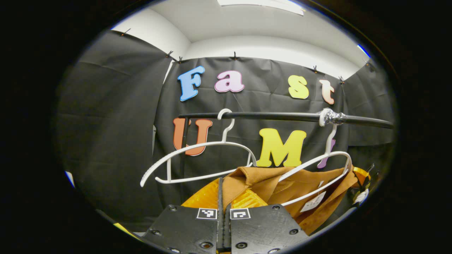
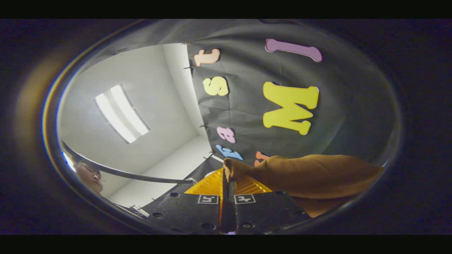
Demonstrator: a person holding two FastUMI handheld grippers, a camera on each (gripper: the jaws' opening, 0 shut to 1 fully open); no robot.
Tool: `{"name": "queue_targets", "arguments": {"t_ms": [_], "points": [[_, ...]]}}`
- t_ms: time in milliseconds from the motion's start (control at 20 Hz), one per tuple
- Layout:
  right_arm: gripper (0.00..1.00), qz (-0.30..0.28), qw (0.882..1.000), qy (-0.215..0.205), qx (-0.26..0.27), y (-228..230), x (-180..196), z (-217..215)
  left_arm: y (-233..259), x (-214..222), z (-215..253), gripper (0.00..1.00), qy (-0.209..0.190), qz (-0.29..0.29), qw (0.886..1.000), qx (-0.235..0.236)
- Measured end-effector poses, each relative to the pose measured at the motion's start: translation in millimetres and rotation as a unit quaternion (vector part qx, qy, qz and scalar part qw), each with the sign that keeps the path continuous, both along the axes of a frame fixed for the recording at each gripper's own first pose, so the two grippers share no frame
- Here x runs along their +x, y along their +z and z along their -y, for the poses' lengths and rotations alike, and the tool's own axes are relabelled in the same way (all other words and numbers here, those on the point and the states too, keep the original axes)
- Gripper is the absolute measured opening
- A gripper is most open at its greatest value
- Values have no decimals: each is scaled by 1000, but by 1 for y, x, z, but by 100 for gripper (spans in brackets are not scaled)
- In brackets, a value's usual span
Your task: Grasp the clothes on the hanger with both hands and then place them into the laundry hamper below.
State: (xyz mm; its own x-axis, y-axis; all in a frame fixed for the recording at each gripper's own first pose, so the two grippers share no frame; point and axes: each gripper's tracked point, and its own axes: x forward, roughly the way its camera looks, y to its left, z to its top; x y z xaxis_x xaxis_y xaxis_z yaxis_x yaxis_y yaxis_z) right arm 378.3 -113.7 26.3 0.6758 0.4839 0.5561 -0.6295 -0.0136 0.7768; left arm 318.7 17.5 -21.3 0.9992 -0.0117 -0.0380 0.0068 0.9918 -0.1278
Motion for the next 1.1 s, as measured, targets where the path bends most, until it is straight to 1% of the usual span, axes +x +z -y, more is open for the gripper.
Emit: {"name": "queue_targets", "arguments": {"t_ms": [50,100,150,200,300,350,400,450,500,600,650,700,850,900,950,1000,1050,1100], "points": [[3,-21,1000,-6,-15,-15,8,-2,-5,0,3,5,-4,-6,1000,-2],[2,-41,999,-5,-26,-29,9,-6,-8,-2,3,5,-5,-8,1000,-3],[2,-50,998,2,-32,-37,5,-14,-9,-5,1,5,-1,-6,1000,-1],[2,-53,998,7,-35,-41,1,-20,-9,-8,-2,0,3,-2,1000,-2],[3,-58,996,20,-63,-49,-5,-39,-13,-13,-11,0,14,-4,1000,-14],[2,-59,995,26,-78,-53,-7,-49,-16,-17,-19,5,24,-7,1000,-18],[3,-58,994,34,-89,-55,-13,-55,-21,-21,-28,5,31,-12,999,-23],[4,-58,993,40,-96,-55,-15,-62,-26,-27,-37,5,40,-15,999,-27],[4,-59,992,47,-102,-56,-22,-69,-31,-32,-44,0,48,-21,998,-28],[3,-64,988,57,-128,-66,-26,-85,-41,-39,-56,0,62,-33,997,-26],[2,-66,985,63,-144,-70,-28,-93,-47,-44,-61,0,68,-39,997,-19],[3,-69,983,68,-158,-74,-30,-102,-54,-49,-66,5,72,-48,996,-13],[2,-75,973,80,-205,-86,-44,-127,-75,-65,-71,5,75,-70,995,-2],[2,-76,968,82,-225,-90,-48,-136,-82,-70,-69,0,76,-79,994,3],[2,-75,963,84,-246,-94,-55,-144,-86,-75,-65,5,70,-84,994,7],[2,-70,958,85,-266,-94,-60,-151,-90,-78,-59,5,64,-89,994,11],[2,-64,951,88,-288,-95,-66,-161,-92,-81,-53,0,56,-92,994,12],[3,-57,945,89,-310,-94,-72,-172,-92,-82,-46,0,46,-94,994,11]]}}
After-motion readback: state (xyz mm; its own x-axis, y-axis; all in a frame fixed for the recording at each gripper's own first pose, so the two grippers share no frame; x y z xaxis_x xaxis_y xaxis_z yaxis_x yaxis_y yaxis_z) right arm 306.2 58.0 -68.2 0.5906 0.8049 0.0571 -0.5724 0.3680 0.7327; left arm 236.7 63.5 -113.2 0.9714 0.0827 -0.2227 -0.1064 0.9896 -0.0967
